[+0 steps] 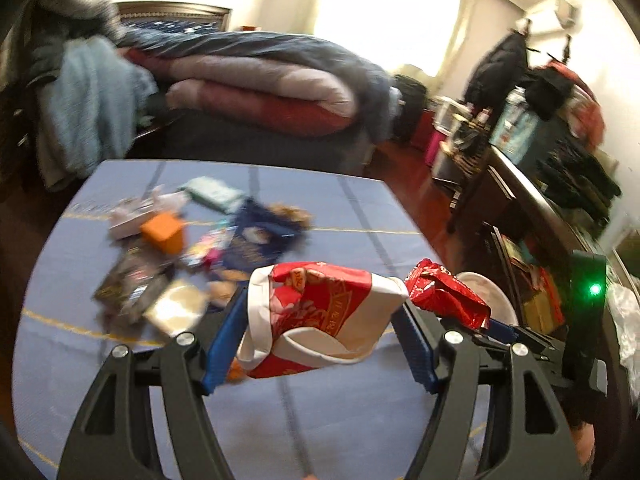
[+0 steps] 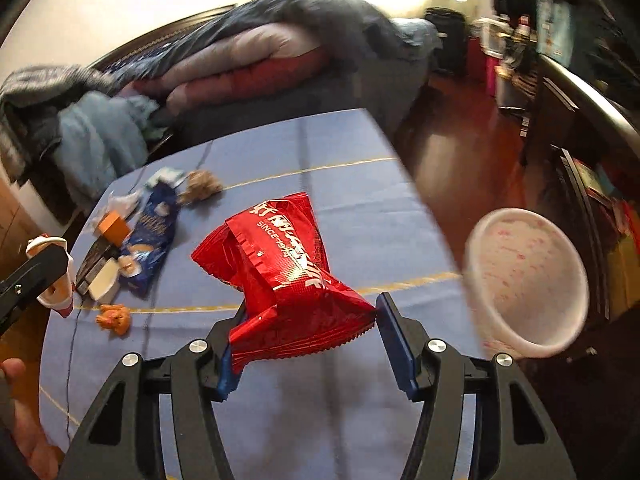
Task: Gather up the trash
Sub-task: 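Carry the cup with left tool while right tool carries the chip bag to the wastebasket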
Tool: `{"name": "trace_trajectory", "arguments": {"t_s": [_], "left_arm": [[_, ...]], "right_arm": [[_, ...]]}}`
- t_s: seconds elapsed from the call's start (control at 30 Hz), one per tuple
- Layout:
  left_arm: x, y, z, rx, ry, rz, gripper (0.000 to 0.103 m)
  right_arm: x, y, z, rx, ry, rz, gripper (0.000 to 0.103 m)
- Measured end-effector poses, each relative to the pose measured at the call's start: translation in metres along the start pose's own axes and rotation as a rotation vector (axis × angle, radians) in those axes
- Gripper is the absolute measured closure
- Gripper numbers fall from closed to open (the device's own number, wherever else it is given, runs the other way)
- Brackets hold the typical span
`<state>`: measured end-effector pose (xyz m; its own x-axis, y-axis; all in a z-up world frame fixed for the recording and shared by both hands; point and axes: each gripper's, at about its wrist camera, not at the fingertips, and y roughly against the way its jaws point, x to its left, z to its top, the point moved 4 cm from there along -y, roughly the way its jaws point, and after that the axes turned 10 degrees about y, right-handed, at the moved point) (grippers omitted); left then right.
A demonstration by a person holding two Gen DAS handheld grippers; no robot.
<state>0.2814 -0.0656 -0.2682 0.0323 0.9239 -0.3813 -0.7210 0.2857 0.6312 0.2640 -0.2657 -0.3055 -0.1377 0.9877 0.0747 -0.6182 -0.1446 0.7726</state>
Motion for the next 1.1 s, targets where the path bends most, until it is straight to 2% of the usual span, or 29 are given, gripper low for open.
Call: {"name": "trace_trajectory", "arguments": {"t_s": [0.13, 0.37, 0.67, 0.83, 0.93, 1.1], "left_arm": [[-0.044, -0.014, -0.004, 0.013, -0.063, -0.056, 0.033], [-0.134, -0.055, -0.018, 0.084, -0.193, -0.154, 0.033], [-0.235, -0.12, -0.039, 0.19, -0.291, -0.271, 0.033], [-0.27, -0.166, -0.052, 0.254, -0.305, -0.282, 0.033], [-0.289, -0.2, -0.064, 0.305, -0.322, -0.264, 0.032], [-0.307, -0.245, -0.08, 0.382, -0.317, -0.254, 0.031]], "right_arm": [[-0.045, 0.018, -0.01, -0.02, -0.077, -0.052, 0.043], [-0.128, 0.037, -0.031, -0.04, -0.211, -0.166, 0.043], [-0.215, 0.039, -0.053, -0.039, -0.334, -0.302, 0.043], [-0.246, 0.025, -0.06, -0.017, -0.366, -0.345, 0.043], [-0.265, 0.012, -0.065, 0.002, -0.378, -0.373, 0.043], [-0.284, -0.012, -0.069, 0.041, -0.385, -0.406, 0.042]]}}
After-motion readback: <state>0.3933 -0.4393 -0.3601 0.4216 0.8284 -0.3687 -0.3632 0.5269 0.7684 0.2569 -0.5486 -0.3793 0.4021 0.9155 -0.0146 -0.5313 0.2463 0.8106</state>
